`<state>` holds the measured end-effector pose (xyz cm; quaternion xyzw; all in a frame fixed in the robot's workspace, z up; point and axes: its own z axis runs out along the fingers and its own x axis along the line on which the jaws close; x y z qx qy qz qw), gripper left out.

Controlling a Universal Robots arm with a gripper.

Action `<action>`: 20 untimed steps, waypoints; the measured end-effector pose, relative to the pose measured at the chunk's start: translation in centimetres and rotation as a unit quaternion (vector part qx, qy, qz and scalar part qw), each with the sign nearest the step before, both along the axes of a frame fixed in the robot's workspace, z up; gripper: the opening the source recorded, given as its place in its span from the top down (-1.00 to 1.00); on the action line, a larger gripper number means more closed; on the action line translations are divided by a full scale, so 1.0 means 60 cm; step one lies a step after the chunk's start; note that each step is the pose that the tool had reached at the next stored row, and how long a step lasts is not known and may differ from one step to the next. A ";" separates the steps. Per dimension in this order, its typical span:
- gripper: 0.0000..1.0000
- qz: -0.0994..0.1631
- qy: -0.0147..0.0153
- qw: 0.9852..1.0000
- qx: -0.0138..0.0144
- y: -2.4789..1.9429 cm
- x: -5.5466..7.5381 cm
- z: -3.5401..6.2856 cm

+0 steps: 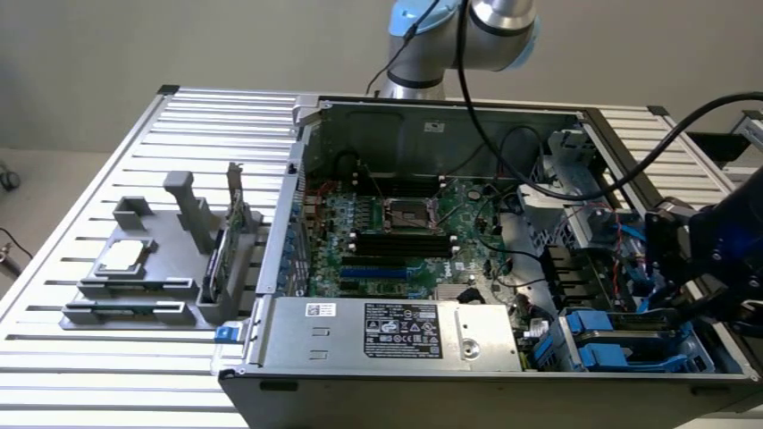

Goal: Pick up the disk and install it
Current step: 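Insert the first disk wire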

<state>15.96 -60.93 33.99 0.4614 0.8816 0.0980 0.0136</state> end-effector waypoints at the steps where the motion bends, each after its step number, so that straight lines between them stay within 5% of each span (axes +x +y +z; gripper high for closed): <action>1: 0.39 -0.001 0.000 1.000 0.000 -0.0002 0.001 0.000; 9: 0.39 -0.006 0.005 1.000 0.000 -0.0003 0.011 -0.007; 17: 0.43 -0.006 0.021 1.000 0.000 -0.0003 0.013 -0.007; 20: 0.66 -0.006 0.027 1.000 0.000 -0.0003 0.013 -0.007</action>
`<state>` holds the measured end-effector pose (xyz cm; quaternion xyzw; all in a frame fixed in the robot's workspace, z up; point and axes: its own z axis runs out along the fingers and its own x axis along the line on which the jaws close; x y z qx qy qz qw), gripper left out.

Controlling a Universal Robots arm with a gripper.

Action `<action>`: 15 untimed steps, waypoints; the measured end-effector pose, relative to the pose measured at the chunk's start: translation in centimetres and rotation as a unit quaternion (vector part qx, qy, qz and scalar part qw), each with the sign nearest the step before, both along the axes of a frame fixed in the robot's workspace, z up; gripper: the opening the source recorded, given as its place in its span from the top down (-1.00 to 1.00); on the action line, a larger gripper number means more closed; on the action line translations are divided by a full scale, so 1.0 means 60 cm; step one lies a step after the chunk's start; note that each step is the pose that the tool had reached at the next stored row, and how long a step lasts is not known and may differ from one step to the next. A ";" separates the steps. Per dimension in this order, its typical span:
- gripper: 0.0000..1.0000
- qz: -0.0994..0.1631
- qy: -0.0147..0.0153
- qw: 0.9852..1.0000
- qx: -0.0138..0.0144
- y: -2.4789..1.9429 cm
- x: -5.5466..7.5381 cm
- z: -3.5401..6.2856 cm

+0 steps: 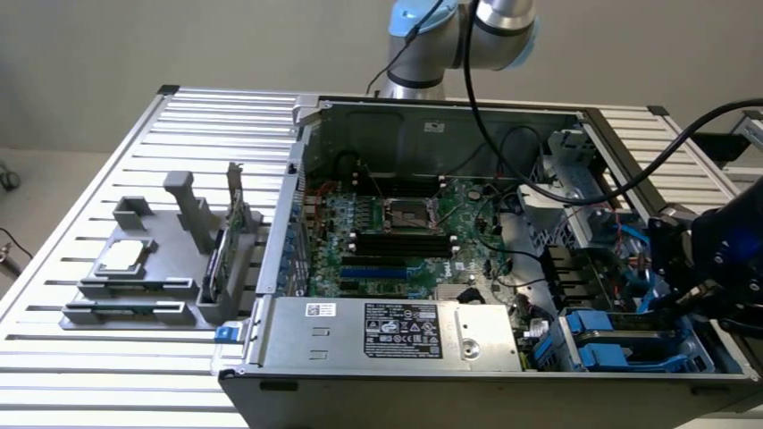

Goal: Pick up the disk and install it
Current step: 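Insert the first disk wire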

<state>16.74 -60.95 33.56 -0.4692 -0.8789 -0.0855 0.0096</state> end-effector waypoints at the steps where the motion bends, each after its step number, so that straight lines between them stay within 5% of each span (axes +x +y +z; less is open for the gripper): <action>1: 0.66 0.000 0.002 1.000 0.000 0.0000 0.000 0.000; 13: 0.66 -0.003 0.038 0.999 0.001 -0.0001 0.000 0.009; 15: 0.66 -0.004 0.048 0.999 0.001 -0.0003 0.000 0.009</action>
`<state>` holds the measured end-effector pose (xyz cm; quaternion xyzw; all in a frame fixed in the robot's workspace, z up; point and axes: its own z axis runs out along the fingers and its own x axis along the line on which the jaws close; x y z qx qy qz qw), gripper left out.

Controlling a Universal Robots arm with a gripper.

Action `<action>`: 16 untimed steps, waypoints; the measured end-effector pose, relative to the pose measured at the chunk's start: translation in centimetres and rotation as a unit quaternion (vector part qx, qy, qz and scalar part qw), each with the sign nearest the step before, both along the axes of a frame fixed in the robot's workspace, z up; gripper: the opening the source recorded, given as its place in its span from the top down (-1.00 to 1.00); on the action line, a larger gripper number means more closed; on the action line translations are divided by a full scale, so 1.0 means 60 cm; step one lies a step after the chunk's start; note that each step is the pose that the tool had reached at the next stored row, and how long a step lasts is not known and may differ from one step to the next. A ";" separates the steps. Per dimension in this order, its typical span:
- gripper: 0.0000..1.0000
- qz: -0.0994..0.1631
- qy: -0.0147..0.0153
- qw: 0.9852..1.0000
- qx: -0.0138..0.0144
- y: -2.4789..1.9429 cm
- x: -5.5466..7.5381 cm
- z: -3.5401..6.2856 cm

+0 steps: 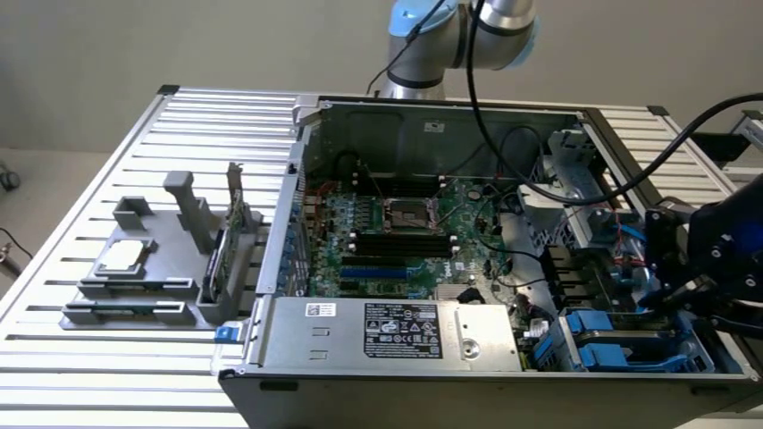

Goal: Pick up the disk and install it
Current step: 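Insert the first disk wire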

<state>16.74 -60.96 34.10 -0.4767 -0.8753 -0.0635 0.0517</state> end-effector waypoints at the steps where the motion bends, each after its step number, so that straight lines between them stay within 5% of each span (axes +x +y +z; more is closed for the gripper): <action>1: 0.66 -0.002 0.009 1.000 0.000 0.0000 0.000 0.000; 4: 0.66 -0.008 0.036 0.999 0.000 0.0000 0.000 0.000; 6: 0.66 -0.015 0.048 0.999 0.000 0.0000 0.000 0.000; 9: 0.66 -0.028 0.057 0.998 0.001 0.0000 0.000 0.000; 16: 0.66 -0.063 0.070 0.996 0.002 0.0000 0.000 0.000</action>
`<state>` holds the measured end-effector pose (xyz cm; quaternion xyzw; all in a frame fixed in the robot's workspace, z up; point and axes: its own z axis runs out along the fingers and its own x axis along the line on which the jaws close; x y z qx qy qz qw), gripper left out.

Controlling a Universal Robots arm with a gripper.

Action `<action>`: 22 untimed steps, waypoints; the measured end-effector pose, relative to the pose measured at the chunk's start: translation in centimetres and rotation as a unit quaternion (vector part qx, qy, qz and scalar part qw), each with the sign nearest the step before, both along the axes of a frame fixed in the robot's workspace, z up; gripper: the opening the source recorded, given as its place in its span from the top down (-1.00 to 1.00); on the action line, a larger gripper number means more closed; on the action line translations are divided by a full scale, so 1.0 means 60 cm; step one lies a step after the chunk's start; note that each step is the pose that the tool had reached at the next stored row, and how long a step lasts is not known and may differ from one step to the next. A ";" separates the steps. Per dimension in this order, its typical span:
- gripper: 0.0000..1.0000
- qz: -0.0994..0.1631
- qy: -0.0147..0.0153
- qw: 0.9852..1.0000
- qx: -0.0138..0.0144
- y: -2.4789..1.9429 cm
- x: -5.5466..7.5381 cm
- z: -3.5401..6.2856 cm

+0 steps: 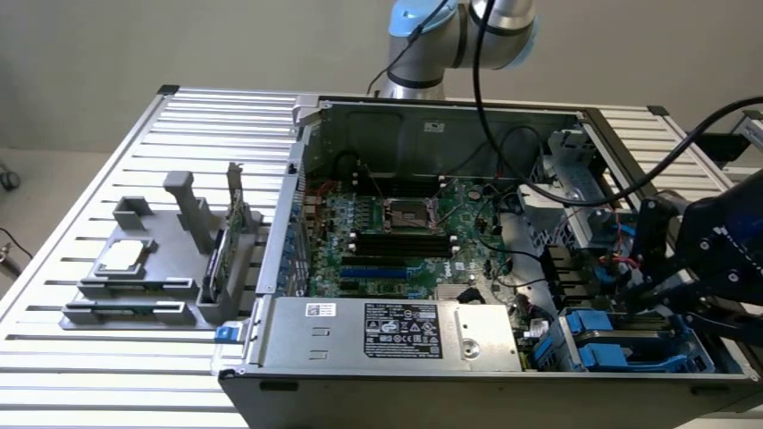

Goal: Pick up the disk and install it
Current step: 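Insert the first disk wire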

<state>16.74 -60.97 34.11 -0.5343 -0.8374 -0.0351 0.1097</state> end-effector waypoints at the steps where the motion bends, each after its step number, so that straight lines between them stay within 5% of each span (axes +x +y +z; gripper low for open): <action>1: 0.66 -0.005 0.002 1.000 0.000 0.0000 0.000 0.000; 8: 0.66 -0.040 0.011 0.999 -0.002 0.0000 0.000 0.000; 15: 0.66 -0.071 0.019 0.997 -0.008 -0.0005 0.001 0.002; 22: 0.66 -0.102 0.024 0.994 -0.017 -0.0011 0.002 0.006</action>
